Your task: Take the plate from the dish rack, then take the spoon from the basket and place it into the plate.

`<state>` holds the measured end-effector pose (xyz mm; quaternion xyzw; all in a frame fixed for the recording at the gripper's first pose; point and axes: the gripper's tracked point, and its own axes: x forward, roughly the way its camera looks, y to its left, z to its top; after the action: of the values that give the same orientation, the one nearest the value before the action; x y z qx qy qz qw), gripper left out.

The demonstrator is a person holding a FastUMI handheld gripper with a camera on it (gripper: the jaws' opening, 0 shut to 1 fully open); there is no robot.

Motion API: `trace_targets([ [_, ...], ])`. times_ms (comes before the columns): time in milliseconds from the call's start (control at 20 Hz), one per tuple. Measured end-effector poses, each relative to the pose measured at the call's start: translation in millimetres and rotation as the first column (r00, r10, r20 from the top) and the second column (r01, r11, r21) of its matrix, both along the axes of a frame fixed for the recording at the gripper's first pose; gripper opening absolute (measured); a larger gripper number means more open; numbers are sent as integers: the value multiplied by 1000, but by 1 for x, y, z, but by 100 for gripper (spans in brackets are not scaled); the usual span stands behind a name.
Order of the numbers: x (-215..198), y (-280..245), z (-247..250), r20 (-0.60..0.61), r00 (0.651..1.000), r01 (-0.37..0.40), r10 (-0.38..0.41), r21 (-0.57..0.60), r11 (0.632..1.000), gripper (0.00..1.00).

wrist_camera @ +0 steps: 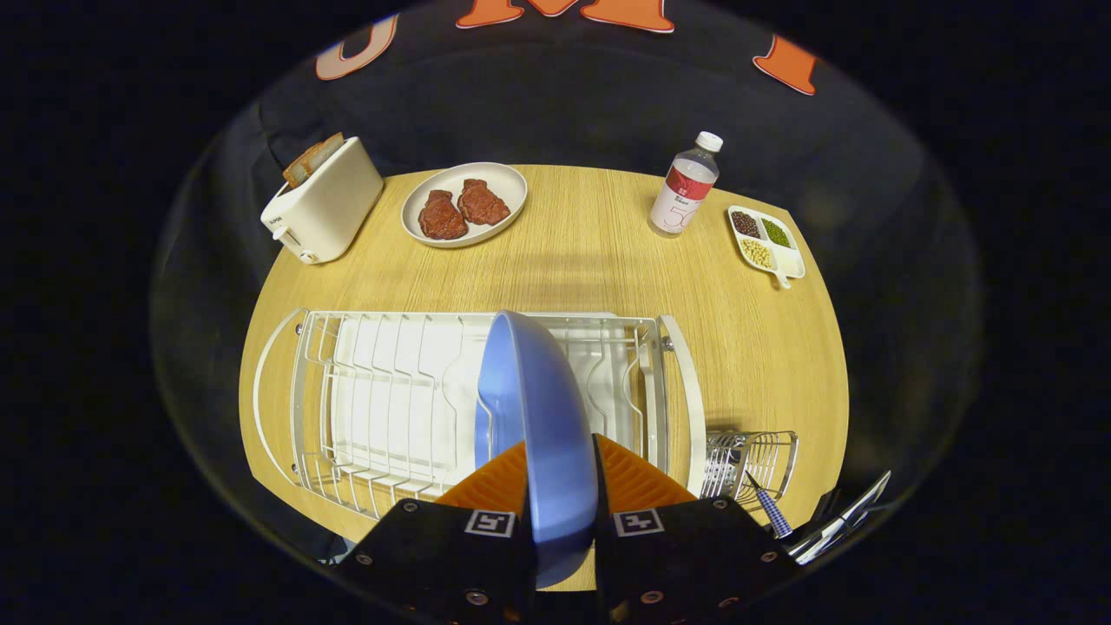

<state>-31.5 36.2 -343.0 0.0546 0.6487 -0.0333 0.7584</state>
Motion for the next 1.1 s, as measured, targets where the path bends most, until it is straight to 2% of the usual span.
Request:
trace_targets([
  [100, 6, -8, 6, 29, 999, 17, -16, -43, 999, 27],
  [250, 8, -15, 17, 61, 998, 3, 3, -111, 994, 26],
  [350, 9, -15, 30, 87, 996, 20, -10, -116, 993, 26],
  [700, -19, -24, 75, 159, 981, 115, -109, -32, 993, 26],
  [950, -73, -36, 81, 137, 973, 181, -188, 64, 981, 26],
  [1100, -109, -38, 78, 120, 970, 194, -210, 133, 972, 26],
])
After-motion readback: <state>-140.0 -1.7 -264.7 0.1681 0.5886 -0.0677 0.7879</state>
